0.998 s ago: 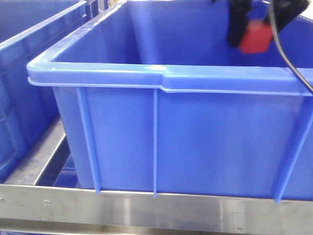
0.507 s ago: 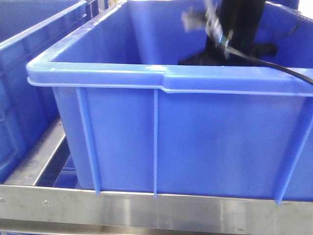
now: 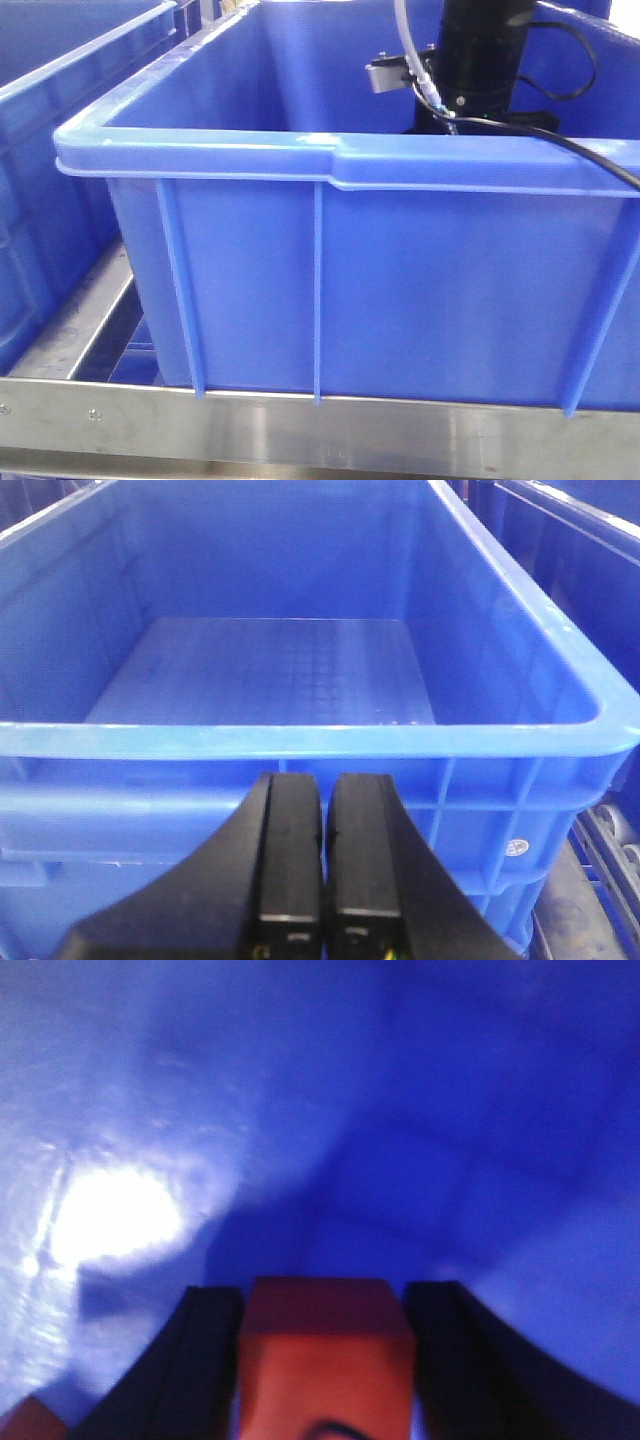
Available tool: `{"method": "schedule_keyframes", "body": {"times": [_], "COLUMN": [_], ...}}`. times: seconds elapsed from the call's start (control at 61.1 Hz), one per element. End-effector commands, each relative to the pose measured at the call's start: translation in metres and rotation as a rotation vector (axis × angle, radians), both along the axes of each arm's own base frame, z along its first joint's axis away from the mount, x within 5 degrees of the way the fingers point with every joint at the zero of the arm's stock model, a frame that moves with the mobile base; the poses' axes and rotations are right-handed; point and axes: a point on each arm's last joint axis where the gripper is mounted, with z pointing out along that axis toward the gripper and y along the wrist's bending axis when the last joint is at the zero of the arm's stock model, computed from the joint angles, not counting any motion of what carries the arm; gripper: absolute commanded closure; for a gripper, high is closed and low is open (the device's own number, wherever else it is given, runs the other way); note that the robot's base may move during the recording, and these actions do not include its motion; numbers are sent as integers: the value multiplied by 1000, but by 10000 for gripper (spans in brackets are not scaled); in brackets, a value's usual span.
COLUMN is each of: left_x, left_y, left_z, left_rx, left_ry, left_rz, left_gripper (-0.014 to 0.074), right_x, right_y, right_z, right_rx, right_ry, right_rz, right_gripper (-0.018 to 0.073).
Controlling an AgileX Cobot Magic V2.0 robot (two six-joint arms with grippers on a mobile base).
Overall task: Pick red cube and place on left shelf
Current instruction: 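Lower the red cube into the blue crate with the right gripper, then open the right gripper to release the red cube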
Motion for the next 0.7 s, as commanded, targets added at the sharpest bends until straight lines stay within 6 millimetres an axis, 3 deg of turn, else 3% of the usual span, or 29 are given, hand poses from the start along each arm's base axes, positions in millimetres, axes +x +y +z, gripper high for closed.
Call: {"method": "schedule_keyframes", "body": {"times": [0.0,0.294,0.474,0.687], "left_x": [0,0,0,0], "left_y": [0,0,0,0], "left_z": [1,1,1,1], "left_rx": [-13,-13,-13,-13], "left_ry": [-79,-79,-79,-79], "left_rz": [-6,-6,-6,-6], "left_gripper": [495,495,495,495], "right_x": [2,-13,-35,-80], "right_y": [-4,-10,-9,-10], "right_z": [42,85,111,118], "right_rx": [14,41,53,88], "right_ry": [-103,-171,-224,-277], "right_rz": [4,-1,52,130], "right_gripper": [-34,-5,127,301]}}
